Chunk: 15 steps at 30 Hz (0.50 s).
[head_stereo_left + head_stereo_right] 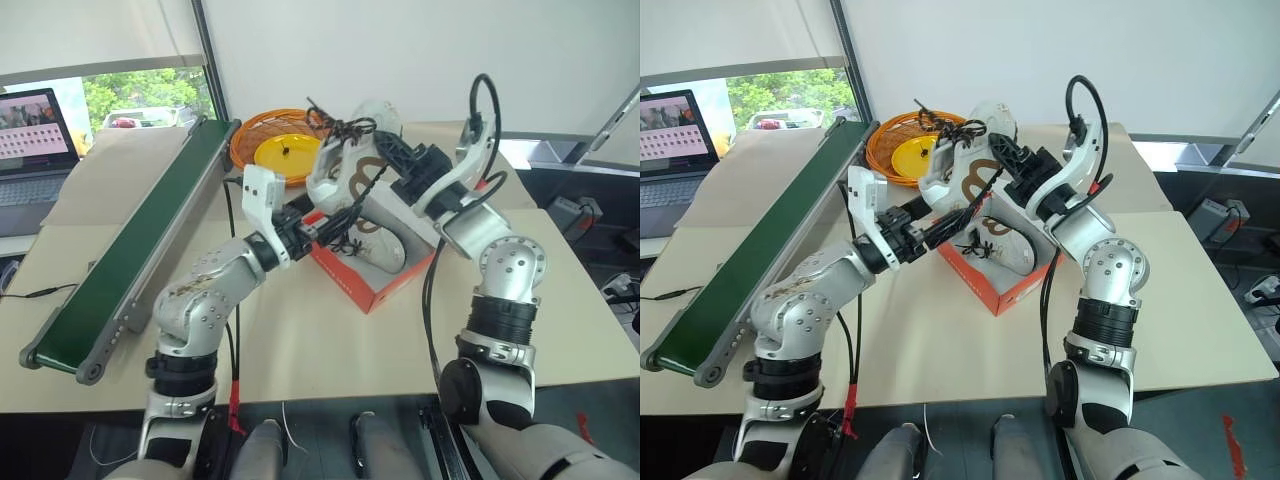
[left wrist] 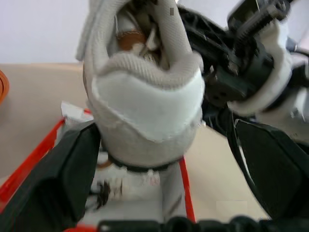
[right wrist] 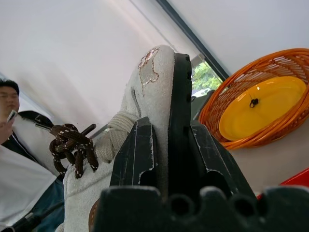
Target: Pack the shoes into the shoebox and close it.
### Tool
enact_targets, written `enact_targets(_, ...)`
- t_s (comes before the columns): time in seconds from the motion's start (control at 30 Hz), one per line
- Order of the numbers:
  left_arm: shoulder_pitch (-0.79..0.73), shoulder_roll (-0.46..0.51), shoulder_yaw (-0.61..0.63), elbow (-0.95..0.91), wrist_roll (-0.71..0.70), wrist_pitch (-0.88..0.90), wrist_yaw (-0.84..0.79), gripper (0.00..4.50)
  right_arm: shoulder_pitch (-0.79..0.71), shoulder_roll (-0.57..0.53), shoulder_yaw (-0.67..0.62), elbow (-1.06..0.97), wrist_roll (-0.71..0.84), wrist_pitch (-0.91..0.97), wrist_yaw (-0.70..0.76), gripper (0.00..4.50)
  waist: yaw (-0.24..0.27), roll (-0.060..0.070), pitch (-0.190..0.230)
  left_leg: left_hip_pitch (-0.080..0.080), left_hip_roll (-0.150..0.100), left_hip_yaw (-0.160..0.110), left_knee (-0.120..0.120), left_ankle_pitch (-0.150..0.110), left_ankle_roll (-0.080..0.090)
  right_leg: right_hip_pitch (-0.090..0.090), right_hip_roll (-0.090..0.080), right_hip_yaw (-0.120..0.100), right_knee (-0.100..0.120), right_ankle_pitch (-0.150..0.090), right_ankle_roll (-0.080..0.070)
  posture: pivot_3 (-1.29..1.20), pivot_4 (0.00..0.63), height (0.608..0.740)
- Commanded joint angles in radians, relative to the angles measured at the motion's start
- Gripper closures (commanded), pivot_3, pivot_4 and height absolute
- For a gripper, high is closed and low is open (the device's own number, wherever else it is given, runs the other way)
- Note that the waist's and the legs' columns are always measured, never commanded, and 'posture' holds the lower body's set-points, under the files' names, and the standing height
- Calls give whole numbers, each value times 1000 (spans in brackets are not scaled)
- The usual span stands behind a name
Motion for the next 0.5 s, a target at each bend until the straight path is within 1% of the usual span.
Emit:
enact_targets(0.03,11,121,66,-38,-22,29,-48,0,-20,-123,81,-29,-77,-6,89,4154,1,0,0,0,0,0,0,0,0,0,0,0,0,0,0,0,150,740)
enact_targets(0.13,19,224,102,-5,12,12,-67,0,-33,-292,247,-30,-204,-5,236,4159,3,1,0,0,0,0,0,0,0,0,0,0,-1,0,0,0,150,740)
enact_targets(0.2,27,275,119,27,52,-13,-65,0,-67,-385,350,5,-275,-8,345,4159,3,1,1,0,0,0,-1,0,0,0,0,0,-2,-1,1,0,150,740)
enact_targets(0.27,38,288,125,40,78,-37,-52,0,-114,-453,449,76,-368,-66,459,4159,-1,1,1,0,0,1,-1,0,0,0,0,0,-2,-1,1,0,150,740)
enact_targets(0.37,52,270,114,24,88,-48,-38,0,-177,-487,543,181,-473,-162,591,4159,-2,1,1,0,0,1,-1,0,0,0,0,0,-3,-1,1,0,150,740)
enact_targets(0.43,63,245,109,1,83,-47,-23,0,-214,-489,599,251,-541,-238,673,4159,-1,1,1,0,0,1,-1,0,0,0,0,0,-3,-1,1,0,150,740)
enact_targets(0.5,70,226,103,-17,84,-45,-6,0,-240,-478,628,316,-591,-302,733,4159,0,1,1,-1,0,1,-1,0,0,0,0,0,-4,-1,1,0,150,740)
